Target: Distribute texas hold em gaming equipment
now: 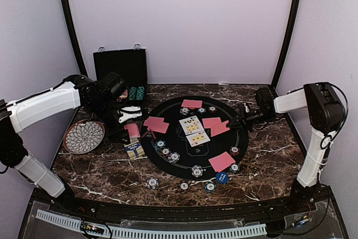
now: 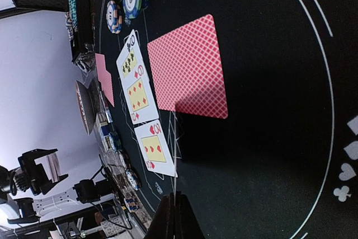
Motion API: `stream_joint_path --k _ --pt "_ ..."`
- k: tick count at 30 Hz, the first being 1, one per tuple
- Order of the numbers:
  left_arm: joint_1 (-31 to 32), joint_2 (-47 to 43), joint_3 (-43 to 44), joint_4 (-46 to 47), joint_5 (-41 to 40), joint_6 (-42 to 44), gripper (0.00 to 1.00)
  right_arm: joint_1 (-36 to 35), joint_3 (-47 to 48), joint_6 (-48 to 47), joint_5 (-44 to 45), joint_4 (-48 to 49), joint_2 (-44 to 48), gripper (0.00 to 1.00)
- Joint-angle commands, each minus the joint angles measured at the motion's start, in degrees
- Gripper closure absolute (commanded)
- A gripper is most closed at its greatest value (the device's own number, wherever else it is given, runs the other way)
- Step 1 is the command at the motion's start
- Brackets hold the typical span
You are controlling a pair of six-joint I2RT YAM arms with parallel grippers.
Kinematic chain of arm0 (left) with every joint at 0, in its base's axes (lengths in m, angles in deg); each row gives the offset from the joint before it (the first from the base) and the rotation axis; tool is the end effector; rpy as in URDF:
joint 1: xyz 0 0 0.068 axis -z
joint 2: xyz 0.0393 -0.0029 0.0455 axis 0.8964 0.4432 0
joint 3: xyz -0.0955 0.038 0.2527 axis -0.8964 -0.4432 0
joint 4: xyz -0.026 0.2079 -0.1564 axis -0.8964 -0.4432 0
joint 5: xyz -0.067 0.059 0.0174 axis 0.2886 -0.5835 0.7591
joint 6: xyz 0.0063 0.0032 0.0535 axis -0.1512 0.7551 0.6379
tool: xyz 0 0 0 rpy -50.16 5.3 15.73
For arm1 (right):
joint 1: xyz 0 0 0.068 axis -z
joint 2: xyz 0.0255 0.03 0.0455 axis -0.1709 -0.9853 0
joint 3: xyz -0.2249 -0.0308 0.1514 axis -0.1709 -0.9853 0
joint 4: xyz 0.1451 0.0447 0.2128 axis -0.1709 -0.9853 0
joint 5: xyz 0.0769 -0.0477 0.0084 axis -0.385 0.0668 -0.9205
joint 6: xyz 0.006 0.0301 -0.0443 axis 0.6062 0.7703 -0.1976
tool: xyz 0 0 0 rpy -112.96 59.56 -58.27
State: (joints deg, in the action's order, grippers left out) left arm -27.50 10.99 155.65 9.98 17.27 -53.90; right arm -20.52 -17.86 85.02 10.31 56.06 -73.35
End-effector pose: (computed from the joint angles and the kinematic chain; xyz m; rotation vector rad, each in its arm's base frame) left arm 0.2317 -0.1739 0.2893 1.5748 2.2193 -0.1520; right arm 0.3530 0.0941 0.1418 0.2520 2.6433 1.4078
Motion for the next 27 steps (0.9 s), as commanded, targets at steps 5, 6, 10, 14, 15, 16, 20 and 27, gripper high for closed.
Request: stream_joint_path --k 5,6,10,14,15,16,20,27 --pt "-2.73 -4.14 -4.63 1.79 1.83 -0.80 1.00 -0.48 -1.43 -3.50 0.28 -0.28 -1.12 1.00" --pt "-3.30 -4.68 -5.12 1.91 1.70 -0.72 1.00 -0.48 -1.17 -4.35 1.18 -1.52 -1.38 1.00" --pt "-4.61 -6.24 -7.92 2.60 1.32 -0.43 1.00 -1.19 0.40 -8.53 6.61 -7.56 -2.41 1.00" --pt "-5.24 -8.26 -12.05 3.82 0.59 0.06 1.00 -2.32 2.10 -10.83 11.39 -11.78 -3.46 1.00" --pt "-5.31 -8.74 -12.66 4.21 0.38 0.09 1.00 -2.48 2.48 -11.21 11.92 -12.31 -3.81 1.00" --pt "-5.37 -8.92 -13.82 4.44 0.29 0.09 1.00 -2.88 2.86 -11.45 12.52 -12.77 -4.06 0.99" --pt "-5.93 -9.90 -16.97 5.48 -0.42 0.56 1.00 -3.85 5.00 -12.65 15.61 -14.99 -4.42 0.94" --pt "-7.31 -11.61 -21.69 8.24 -1.18 2.28 1.00 -5.62 9.05 -15.37 24.29 -21.30 -4.70 0.68"
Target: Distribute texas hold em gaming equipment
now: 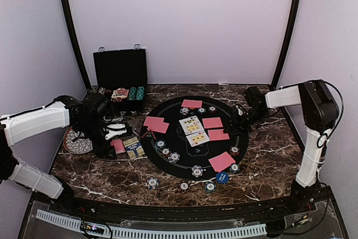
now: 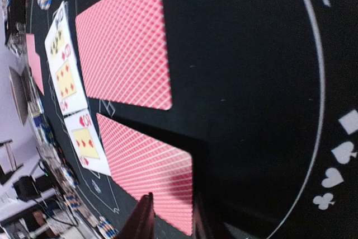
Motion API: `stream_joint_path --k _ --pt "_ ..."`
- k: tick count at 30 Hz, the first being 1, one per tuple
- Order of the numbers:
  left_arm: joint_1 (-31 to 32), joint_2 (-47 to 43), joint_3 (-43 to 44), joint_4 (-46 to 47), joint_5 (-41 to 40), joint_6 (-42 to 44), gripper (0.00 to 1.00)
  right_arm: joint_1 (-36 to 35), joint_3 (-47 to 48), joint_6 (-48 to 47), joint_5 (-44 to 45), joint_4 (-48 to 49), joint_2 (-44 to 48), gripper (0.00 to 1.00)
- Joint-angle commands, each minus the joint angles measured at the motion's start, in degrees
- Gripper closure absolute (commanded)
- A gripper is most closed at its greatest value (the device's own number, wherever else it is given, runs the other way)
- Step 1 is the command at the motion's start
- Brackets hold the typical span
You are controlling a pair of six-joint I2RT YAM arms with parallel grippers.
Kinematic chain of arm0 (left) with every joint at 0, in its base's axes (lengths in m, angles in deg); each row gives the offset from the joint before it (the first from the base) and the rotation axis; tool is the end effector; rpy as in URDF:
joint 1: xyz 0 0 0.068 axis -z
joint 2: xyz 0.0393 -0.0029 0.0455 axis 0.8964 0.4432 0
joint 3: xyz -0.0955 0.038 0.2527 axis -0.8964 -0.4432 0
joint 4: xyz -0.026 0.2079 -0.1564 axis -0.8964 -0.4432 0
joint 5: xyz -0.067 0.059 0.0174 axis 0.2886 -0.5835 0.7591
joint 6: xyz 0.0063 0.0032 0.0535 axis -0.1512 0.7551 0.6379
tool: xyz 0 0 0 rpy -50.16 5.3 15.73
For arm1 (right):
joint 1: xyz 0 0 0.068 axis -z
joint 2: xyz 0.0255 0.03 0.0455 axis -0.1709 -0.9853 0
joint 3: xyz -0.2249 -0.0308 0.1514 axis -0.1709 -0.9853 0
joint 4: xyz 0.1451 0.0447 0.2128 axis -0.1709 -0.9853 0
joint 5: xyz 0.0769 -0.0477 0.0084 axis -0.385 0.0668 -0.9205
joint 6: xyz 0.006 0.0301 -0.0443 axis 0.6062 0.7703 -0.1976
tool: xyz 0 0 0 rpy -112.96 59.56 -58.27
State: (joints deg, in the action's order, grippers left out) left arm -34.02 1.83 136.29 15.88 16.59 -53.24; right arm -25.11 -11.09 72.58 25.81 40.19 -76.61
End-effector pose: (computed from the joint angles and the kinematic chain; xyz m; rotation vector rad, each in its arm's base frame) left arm 0.2061 -0.1209 0.2338 1.4905 2.3615 -0.1062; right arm 0.3515 0.1166 0.1347 0.0702 2.8642 0.9839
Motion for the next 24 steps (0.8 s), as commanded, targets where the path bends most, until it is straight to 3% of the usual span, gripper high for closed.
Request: stream_joint_path --k 1,4,6,12,24 --pt "-0.87 -2.72 -3.50 2.91 -0.68 1.85 1.00 -1.33 2.81 -3.20 10.37 -6.35 -1.25 0.63" --pt "-0.85 -3.14 -6.48 4.30 -1.02 2.80 1.00 -2.00 3.74 -3.37 13.96 -8.03 0.39 0.45" --pt "-0.84 -3.33 -8.14 5.66 -1.03 3.09 1.00 -1.96 4.56 -3.25 15.93 -9.28 1.77 0.38" --pt "-0.84 -2.38 -11.98 9.52 -0.48 4.62 1.00 -1.88 6.15 -1.94 20.11 -12.15 6.81 0.34" --pt "-0.84 3.32 -14.50 16.51 2.38 5.51 1.00 -1.92 2.04 1.95 18.64 -11.03 15.15 0.32"
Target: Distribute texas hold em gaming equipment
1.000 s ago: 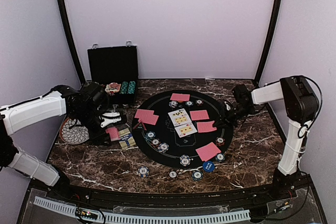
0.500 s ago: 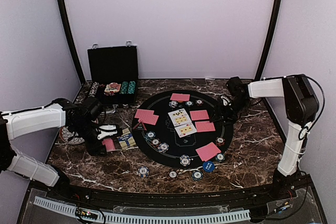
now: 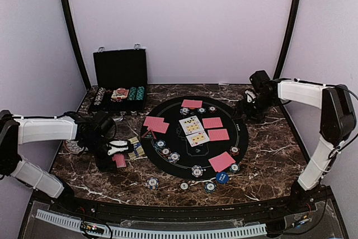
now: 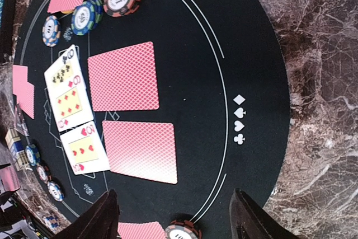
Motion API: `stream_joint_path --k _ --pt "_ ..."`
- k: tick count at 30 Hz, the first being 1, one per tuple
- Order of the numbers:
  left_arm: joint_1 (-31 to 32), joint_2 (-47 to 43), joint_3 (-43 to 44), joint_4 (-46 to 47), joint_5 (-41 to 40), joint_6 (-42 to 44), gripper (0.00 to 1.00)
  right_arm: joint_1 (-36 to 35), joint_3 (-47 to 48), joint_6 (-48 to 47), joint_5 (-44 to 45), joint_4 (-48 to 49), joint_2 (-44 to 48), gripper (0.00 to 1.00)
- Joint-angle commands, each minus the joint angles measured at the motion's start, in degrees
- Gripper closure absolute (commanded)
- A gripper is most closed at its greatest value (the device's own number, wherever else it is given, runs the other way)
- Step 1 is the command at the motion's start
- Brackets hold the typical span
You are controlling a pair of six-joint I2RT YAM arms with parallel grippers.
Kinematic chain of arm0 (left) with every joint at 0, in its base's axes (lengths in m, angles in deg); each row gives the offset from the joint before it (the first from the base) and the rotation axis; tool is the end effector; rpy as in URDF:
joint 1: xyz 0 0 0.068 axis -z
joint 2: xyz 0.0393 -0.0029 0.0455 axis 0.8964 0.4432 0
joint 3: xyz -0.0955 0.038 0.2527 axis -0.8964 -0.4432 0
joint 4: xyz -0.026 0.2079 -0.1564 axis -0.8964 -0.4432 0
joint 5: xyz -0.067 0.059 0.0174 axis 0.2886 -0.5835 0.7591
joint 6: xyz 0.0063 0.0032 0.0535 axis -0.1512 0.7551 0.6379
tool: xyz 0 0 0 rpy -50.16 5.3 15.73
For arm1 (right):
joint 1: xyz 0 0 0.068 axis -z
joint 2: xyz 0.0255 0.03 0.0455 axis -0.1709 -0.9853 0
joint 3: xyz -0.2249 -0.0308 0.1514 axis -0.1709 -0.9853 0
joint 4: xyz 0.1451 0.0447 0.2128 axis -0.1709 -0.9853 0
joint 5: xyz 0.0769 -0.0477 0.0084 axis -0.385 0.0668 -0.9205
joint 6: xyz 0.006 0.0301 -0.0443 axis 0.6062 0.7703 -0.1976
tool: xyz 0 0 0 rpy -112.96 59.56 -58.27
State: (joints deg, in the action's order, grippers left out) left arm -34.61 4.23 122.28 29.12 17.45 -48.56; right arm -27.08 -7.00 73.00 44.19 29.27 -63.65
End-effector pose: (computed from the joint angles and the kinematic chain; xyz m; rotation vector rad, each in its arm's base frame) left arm 0.1946 -0.1124 0.1652 1.6019 2.3489 -0.1131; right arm 0.3335 0.1135 0.2198 0.0894 2.7625 0.5732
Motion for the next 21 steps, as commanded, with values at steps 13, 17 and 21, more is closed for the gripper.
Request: stream_joint_path --k 13,17,21 --pt "-0.26 3.76 -1.52 6.66 -1.27 -2.15 0.16 0.10 -6.51 2.70 -1.08 2.62 5.70 0.28" --pt "-0.25 2.93 -0.59 4.98 0.51 -2.96 0.02 0.07 -7.89 2.99 0.05 3.68 7.44 0.12" --pt "-0.25 1.52 1.26 2.02 1.31 -3.30 0.01 0.10 -9.27 3.26 1.20 5.08 9.50 0.02"
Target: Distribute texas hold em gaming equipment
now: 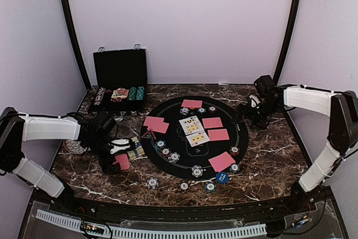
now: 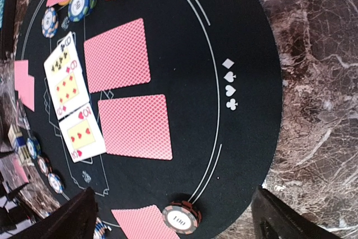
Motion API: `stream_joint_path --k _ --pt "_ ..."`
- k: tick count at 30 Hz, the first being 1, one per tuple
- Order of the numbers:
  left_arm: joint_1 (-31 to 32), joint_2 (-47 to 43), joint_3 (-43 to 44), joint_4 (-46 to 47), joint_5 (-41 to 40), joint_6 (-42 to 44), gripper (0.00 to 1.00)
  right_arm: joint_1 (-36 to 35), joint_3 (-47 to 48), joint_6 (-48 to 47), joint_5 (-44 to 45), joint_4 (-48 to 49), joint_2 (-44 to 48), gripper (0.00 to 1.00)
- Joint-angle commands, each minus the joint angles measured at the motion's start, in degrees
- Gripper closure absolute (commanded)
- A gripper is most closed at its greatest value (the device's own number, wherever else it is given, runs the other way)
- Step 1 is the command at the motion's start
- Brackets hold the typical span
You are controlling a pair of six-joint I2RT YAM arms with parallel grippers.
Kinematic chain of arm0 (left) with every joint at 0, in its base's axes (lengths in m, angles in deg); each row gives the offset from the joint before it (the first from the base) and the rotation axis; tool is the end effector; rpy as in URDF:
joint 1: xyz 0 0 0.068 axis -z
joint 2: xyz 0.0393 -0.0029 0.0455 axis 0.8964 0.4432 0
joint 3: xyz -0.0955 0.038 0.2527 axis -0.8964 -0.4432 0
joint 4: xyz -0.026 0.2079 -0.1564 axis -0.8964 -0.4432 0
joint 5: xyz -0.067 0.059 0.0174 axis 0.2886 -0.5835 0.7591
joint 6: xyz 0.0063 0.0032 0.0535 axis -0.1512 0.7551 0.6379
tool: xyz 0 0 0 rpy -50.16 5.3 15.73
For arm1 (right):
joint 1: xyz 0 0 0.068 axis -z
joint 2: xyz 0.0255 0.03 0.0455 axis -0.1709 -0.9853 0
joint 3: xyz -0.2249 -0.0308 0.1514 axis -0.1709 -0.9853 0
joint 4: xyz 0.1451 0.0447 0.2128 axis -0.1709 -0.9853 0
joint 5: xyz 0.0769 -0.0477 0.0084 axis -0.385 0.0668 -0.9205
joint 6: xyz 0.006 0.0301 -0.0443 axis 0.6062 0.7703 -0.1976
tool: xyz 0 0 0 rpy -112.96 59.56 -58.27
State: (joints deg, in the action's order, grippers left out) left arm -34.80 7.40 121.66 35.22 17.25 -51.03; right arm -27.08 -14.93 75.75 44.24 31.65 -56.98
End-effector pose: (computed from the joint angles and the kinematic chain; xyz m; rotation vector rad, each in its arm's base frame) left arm 0.2050 -0.1171 0.1542 1.5280 2.3521 -0.1113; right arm 0.3048 0.1046 0.2181 0.1514 2.7475 0.5908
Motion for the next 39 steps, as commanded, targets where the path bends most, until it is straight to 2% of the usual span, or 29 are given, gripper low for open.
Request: stream_joint_path --k 1,7,14,17,21,25,27,33,39 --pt "-0.06 -2.31 2.29 -5.01 1.66 -1.05 0.01 0.10 -1.63 0.59 1.44 3.01 3.43 0.02" --pt "-0.06 -4.97 9.30 -8.58 -0.24 -2.96 0.01 0.03 -2.95 0.50 5.49 5.71 8.16 0.01" --pt "-3.01 -6.31 15.68 -2.22 -7.56 -7.12 0.01 1.29 -8.45 0.33 23.57 11.42 18.83 0.02" --pt "-5.37 -6.12 16.62 2.34 -8.82 -10.26 0.01 1.87 -13.68 -2.76 31.54 18.85 23.54 0.02" --pt "-11.16 -7.83 13.78 12.32 -6.84 -12.56 0.01 2.25 -24.94 -7.13 41.75 32.78 29.90 0.02" --pt "-17.69 -9.90 11.37 20.93 1.43 -14.84 0.01 3.73 -31.10 -6.48 49.03 39.17 31.23 0.02" --pt "-21.22 -10.44 10.32 24.81 5.49 -17.50 0.01 5.04 -33.39 -6.38 50.57 42.90 31.02 0.01" --pt "-28.18 -9.30 4.73 37.90 8.56 -25.55 0.01 6.52 -43.31 -10.64 53.30 60.96 30.92 0.02" --pt "-30.36 -7.59 -4.10 52.07 7.54 -28.08 0.01 8.19 -49.80 -13.17 54.47 75.93 28.50 0.02"
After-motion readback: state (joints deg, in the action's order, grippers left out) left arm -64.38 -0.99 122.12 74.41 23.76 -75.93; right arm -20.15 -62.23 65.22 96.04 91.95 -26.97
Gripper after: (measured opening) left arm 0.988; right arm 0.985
